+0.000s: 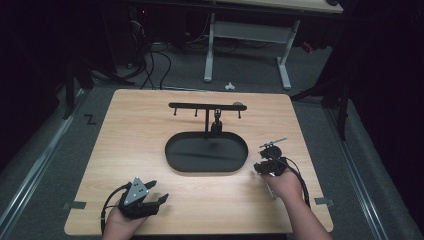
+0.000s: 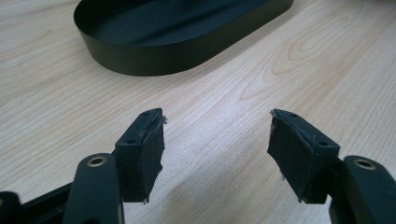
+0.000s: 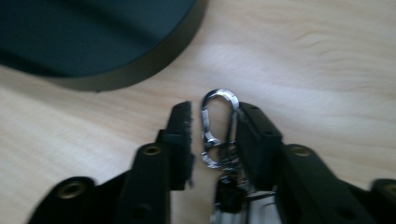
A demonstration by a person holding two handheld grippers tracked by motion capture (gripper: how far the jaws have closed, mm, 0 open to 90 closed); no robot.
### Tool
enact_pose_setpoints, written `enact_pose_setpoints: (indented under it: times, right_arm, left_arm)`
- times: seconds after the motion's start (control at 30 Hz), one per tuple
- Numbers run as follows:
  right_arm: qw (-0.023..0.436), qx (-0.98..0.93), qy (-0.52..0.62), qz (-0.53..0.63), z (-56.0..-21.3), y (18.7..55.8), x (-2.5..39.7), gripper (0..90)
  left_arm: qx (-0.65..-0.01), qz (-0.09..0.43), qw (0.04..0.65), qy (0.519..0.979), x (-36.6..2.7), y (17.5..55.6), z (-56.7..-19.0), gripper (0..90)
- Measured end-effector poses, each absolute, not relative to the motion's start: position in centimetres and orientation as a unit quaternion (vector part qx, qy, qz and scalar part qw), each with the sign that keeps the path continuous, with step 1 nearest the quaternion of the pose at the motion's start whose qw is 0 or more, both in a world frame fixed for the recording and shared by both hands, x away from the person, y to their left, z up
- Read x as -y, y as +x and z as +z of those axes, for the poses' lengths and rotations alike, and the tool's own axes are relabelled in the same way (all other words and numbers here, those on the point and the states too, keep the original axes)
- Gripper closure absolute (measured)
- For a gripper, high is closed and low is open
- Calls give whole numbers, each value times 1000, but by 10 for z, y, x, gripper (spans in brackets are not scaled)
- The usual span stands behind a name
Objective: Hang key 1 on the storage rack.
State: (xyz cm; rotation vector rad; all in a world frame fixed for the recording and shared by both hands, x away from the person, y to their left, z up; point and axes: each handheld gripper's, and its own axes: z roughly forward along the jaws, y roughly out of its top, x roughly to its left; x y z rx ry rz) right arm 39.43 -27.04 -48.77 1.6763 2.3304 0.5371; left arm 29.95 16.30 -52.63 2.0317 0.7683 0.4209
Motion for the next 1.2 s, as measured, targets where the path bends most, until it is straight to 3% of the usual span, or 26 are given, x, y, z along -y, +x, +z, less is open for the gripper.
enact_pose_setpoints:
  times: [0.07, 0.27, 0.63, 1.2]
  right_arm:
    - [123, -792, 573, 171, -492, 393, 269, 572]
    - [128, -780, 587, 176, -499, 394, 278, 584]
    - [133, -806, 548, 178, -499, 389, 270, 743]
    - [153, -827, 515, 165, -499, 382, 262, 751]
  left_arm:
    - [-309, 170, 447, 822, -162, 299, -526, 362]
    - [-310, 170, 447, 822, -163, 299, -527, 362]
    - [-309, 168, 447, 822, -162, 299, -527, 362]
    - [-310, 168, 444, 824, -163, 300, -528, 361]
